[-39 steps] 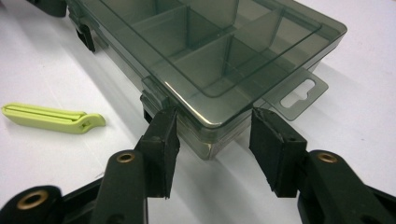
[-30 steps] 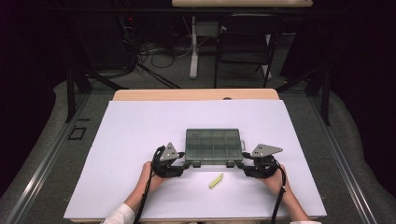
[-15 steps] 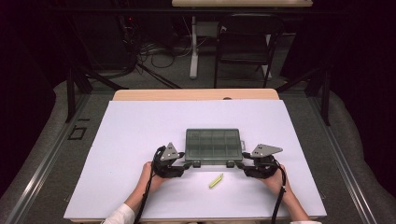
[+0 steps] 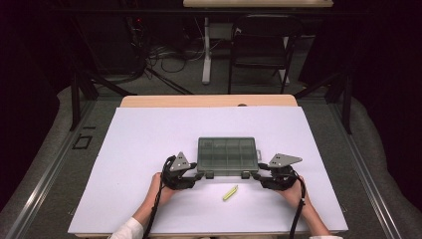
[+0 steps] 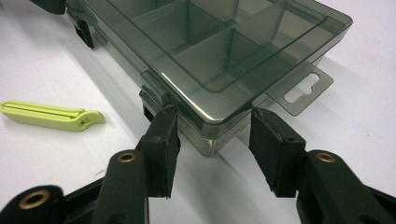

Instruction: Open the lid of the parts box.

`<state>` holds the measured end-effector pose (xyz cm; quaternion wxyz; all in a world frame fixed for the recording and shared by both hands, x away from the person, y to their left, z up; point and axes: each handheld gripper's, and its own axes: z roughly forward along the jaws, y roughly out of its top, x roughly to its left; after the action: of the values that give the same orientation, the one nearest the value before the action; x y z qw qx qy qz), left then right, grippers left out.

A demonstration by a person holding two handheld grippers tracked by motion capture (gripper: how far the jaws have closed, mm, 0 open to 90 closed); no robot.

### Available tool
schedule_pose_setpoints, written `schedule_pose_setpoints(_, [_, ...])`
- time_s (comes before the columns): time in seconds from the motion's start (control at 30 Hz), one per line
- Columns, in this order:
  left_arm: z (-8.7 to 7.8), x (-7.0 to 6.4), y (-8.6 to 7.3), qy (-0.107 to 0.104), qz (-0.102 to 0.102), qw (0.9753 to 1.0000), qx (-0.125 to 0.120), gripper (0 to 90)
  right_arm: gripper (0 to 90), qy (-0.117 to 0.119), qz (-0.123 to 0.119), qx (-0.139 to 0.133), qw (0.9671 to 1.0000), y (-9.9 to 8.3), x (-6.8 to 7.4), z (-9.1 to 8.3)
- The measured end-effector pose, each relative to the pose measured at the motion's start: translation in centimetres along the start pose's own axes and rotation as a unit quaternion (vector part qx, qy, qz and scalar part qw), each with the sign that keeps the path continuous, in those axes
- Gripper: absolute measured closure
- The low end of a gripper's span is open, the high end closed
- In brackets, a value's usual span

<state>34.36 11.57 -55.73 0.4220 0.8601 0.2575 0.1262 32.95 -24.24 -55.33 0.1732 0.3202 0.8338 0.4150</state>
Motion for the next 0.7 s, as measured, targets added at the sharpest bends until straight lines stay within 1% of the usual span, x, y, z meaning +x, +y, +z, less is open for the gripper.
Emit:
schedule_pose_setpoints(0.13, [0.01,-0.06,0.0,-0.001,0.0,1.0,0.001,50.2,51.0,-0.002,0.0,0.002,1.0,0.0,0.11,0.07])
schedule_pose_setpoints(0.17, [0.01,-0.06,-0.01,-0.001,-0.001,1.0,0.0,50.3,50.6,-0.004,-0.005,0.004,1.0,0.03,0.13,0.11])
schedule_pose_setpoints(0.23, [0.0,-0.03,-0.01,0.0,-0.002,1.0,0.0,50.8,50.5,-0.007,-0.007,0.005,0.9999,0.03,0.21,0.16])
schedule_pose_setpoints(0.43, [-0.13,0.19,-0.01,-0.008,-0.016,0.9998,-0.006,54.0,51.3,-0.004,-0.004,0.004,1.0,0.01,0.16,0.12])
schedule_pose_setpoints(0.5, [-0.18,0.22,0.03,-0.011,-0.024,0.9996,-0.006,55.1,51.3,-0.003,-0.001,0.004,1.0,0.0,0.12,0.12])
schedule_pose_setpoints(0.63, [-0.21,0.25,0.07,-0.013,-0.03,0.9995,-0.006,55.2,51.4,-0.003,0.0,0.003,1.0,-0.01,0.13,0.12])
schedule_pose_setpoints(0.7, [-0.23,0.3,0.08,-0.017,-0.036,0.9992,-0.007,55.2,51.5,-0.003,0.001,0.004,1.0,-0.01,0.14,0.11])
